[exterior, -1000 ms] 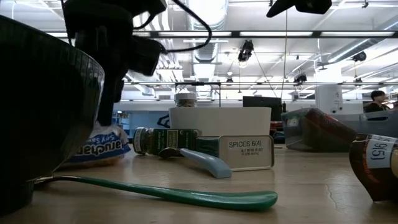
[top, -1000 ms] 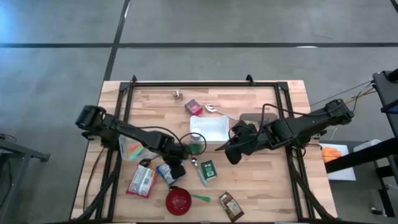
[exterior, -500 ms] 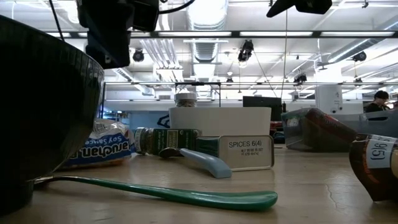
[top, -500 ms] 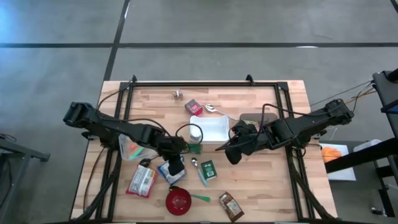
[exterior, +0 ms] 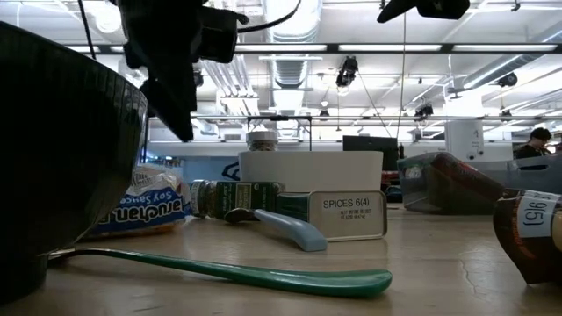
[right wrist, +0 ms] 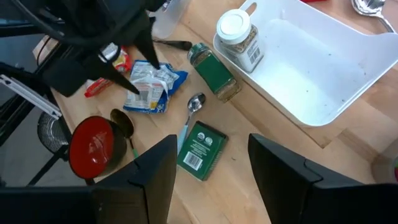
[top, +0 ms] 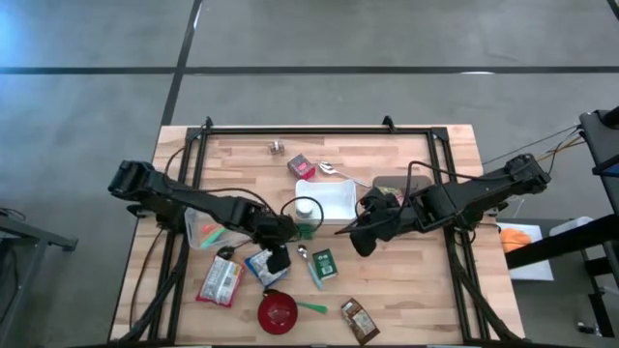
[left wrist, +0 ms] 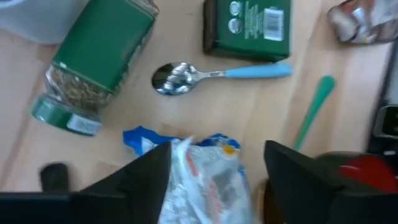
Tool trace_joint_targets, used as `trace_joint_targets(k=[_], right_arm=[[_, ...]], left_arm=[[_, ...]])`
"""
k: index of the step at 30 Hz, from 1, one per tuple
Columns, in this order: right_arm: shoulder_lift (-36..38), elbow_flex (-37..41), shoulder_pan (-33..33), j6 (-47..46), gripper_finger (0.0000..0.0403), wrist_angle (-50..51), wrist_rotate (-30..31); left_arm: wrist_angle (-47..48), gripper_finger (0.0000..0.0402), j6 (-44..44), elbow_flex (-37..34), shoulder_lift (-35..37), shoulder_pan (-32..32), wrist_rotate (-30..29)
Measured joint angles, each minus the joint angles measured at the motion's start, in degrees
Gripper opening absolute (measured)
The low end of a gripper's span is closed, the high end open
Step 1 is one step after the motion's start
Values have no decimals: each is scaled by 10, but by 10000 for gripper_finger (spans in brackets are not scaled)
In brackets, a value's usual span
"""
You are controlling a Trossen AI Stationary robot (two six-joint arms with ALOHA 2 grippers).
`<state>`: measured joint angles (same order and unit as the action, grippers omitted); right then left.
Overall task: Pick & Place Food Item
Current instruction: Put the blue noodle pack into the black bin
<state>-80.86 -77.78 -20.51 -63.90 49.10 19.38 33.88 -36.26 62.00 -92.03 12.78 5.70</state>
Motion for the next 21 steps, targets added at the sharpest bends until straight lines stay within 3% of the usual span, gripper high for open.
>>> trace_joint_targets(k=[3,7,17,21], right_arm=[[0,0,0,4,196,0,0],[0,0,0,9,196,0,-3],[0,0,0,17,196,3,-5],[0,0,0,21,196,4,-6]], left_arm=[[1,287,36,0,-17,0,-15],[2,295,48,0,-34,-1,-23],[6,293,67,-1,-85,-1,-26],[9,269,92,-1,-97,-1,-25]])
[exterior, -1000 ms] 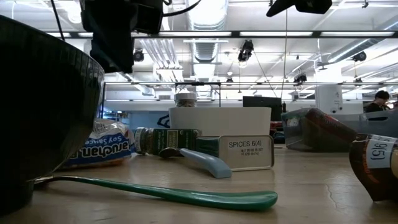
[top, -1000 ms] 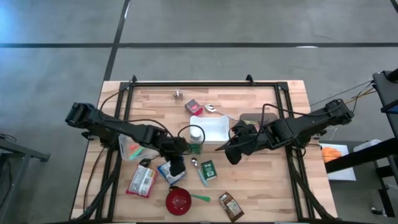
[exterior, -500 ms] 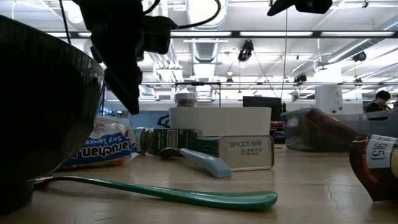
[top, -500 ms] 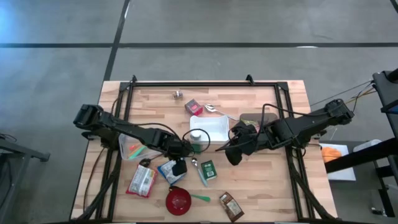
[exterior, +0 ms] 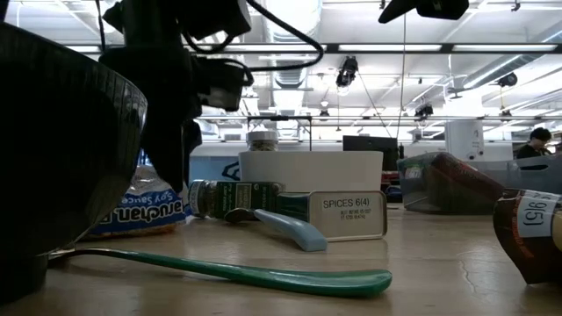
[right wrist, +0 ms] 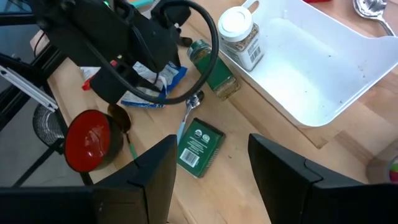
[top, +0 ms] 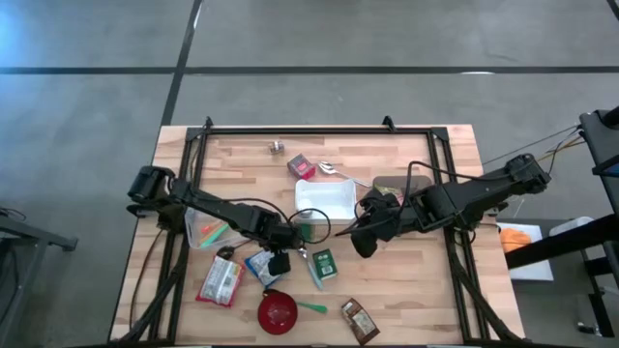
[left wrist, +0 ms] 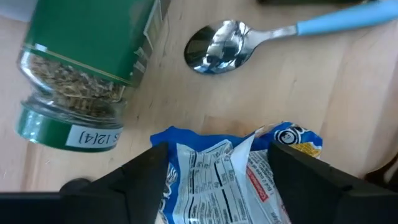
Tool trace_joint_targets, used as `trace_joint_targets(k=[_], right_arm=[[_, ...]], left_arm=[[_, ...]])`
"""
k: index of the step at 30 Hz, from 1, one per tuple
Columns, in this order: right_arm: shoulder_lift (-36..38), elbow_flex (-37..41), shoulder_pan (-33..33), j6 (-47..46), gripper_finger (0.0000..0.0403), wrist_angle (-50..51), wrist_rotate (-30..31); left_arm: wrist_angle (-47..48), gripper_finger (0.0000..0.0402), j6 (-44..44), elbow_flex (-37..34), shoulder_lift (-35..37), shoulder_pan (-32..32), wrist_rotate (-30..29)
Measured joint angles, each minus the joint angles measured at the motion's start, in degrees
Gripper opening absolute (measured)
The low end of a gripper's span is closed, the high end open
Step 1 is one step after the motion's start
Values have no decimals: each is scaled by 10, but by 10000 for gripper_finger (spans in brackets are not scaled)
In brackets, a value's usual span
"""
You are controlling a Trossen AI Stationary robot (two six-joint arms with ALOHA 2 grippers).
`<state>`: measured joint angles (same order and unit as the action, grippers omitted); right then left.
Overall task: Pick & Place Food Item
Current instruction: Put the blue noodle pack into the black bin
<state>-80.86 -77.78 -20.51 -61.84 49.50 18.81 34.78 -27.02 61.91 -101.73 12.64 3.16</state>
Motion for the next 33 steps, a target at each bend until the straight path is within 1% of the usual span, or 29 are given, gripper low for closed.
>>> trace_joint_targets(k=[3,6,9,14,15,19,24,33], right_arm=[[0,0,0,1,196,0,0],[0,0,0,2,196,0,0],[0,0,0,2,196,0,0],[0,0,0,2,196,0,0],[0,0,0,1,196,0,0],[0,0,0,0,196,0,0],[0,0,0,-1,196,0,-8],[0,0,0,-1,196,-1,-9]], left_arm=[[3,234,13,-2,-1,0,5],[10,189,17,-3,-1,0,5],[13,133,18,-3,0,0,5],[14,24,17,-3,0,0,11],[15,13,17,-3,0,0,14],[15,3,13,-3,0,0,31],[29,1,-8,-2,13,0,45],[28,0,-39,0,93,0,42]])
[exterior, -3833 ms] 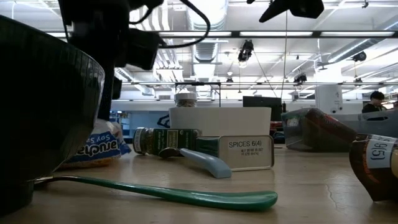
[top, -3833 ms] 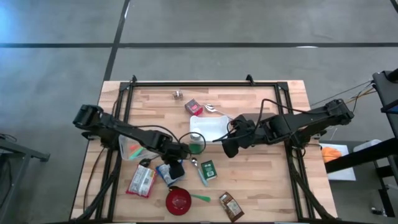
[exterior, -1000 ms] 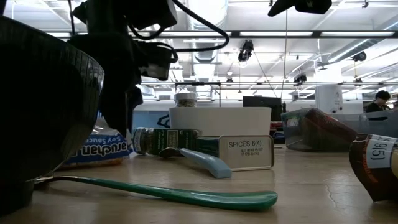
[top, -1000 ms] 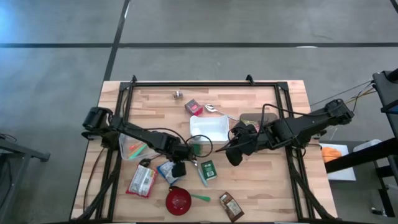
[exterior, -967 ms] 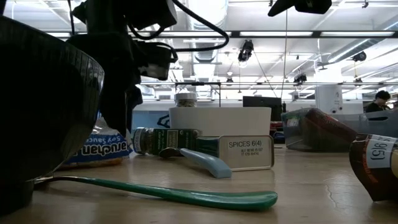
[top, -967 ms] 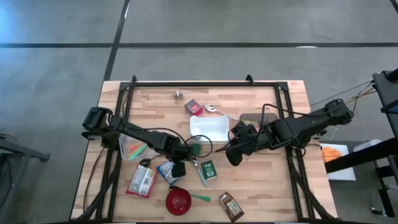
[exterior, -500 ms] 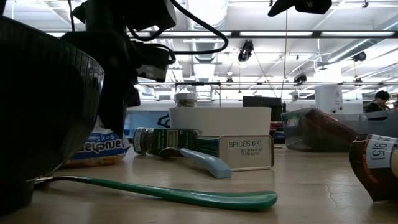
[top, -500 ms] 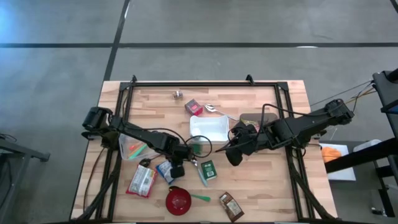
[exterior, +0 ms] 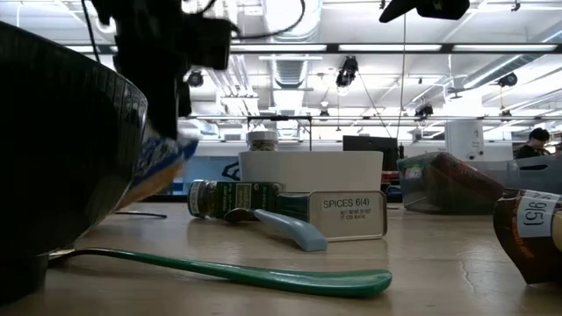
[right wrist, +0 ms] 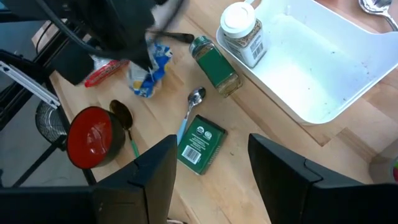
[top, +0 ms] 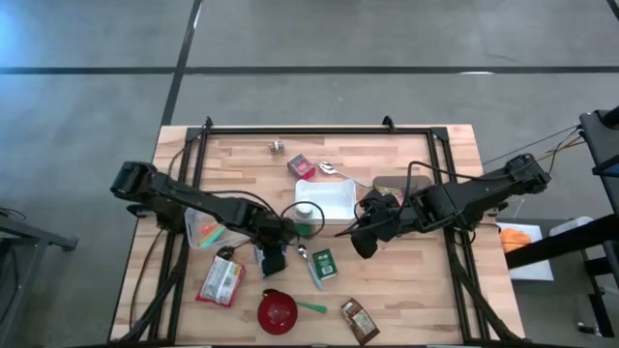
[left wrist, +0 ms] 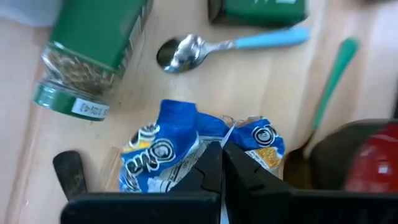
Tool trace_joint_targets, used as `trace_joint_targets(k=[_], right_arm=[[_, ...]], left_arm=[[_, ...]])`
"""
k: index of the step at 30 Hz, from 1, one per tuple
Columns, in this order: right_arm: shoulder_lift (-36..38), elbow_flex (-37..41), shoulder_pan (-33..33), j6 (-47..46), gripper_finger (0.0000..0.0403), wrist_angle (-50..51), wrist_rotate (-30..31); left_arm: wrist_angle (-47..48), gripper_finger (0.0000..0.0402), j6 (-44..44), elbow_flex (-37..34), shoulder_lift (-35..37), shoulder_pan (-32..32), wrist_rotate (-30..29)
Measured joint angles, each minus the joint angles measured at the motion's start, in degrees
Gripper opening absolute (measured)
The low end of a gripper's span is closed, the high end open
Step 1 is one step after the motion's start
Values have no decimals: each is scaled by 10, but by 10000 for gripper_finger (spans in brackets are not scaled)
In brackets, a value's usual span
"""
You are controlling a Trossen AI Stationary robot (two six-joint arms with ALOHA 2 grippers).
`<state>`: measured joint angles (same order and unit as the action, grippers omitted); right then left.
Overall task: Pick & Place Food Item
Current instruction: Put the blue noodle pack into the black bin
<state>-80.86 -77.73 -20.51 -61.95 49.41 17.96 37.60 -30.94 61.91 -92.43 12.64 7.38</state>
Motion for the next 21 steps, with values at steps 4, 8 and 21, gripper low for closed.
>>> trace_joint_targets(k=[4,8,21], right_arm=[[0,0,0,0,196,0,0],[0,0,0,-13,196,-4,0],[0,3,23,29,196,-177,0]], left_arm=[[-1,0,-14,0,39,0,-10],[-7,0,-33,0,81,0,-30],[-110,0,-42,0,155,0,-91]])
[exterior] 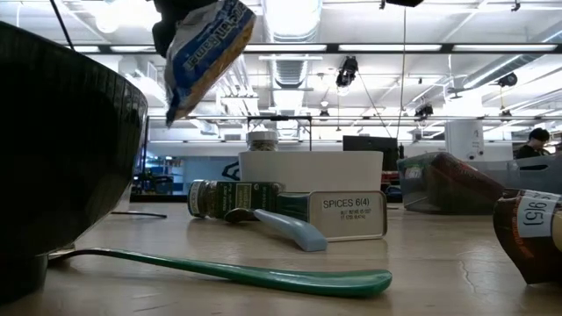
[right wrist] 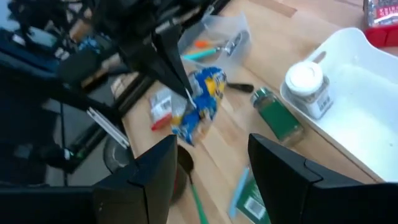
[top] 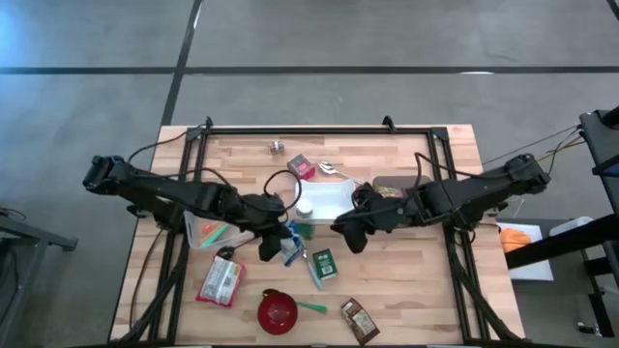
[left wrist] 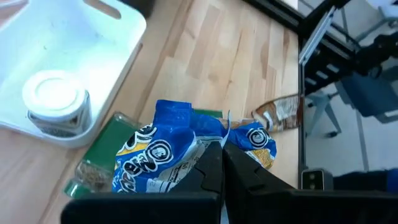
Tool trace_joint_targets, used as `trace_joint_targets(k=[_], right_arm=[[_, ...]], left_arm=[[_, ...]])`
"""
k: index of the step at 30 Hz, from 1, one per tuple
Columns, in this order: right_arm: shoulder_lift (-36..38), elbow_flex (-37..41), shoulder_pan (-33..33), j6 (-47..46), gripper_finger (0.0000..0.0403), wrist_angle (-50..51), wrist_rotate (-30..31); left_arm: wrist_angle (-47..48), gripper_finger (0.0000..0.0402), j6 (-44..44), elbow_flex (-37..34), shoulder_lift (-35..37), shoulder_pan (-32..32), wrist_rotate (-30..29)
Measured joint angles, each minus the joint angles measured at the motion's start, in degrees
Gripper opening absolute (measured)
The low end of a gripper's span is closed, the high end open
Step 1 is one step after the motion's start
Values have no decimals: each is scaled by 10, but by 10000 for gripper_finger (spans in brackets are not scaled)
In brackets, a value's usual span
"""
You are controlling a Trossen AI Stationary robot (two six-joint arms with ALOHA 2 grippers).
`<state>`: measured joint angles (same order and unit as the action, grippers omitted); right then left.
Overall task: Pick & Place Food Item
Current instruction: Put the blue noodle pack into the black bin
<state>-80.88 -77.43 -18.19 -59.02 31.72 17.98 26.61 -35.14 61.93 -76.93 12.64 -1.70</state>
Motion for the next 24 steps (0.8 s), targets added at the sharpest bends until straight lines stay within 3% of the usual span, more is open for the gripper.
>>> trace_joint_targets(k=[11,18,24], right_arm=[[-22,1,41,-14,196,-28,-60],[-73,2,69,16,196,-95,-167],[-86,1,85,14,196,-101,-160]], left_arm=[[-42,0,13,0,-4,-8,-18],[-47,0,23,10,-4,-19,-18],[-48,0,49,36,-6,-21,-18]])
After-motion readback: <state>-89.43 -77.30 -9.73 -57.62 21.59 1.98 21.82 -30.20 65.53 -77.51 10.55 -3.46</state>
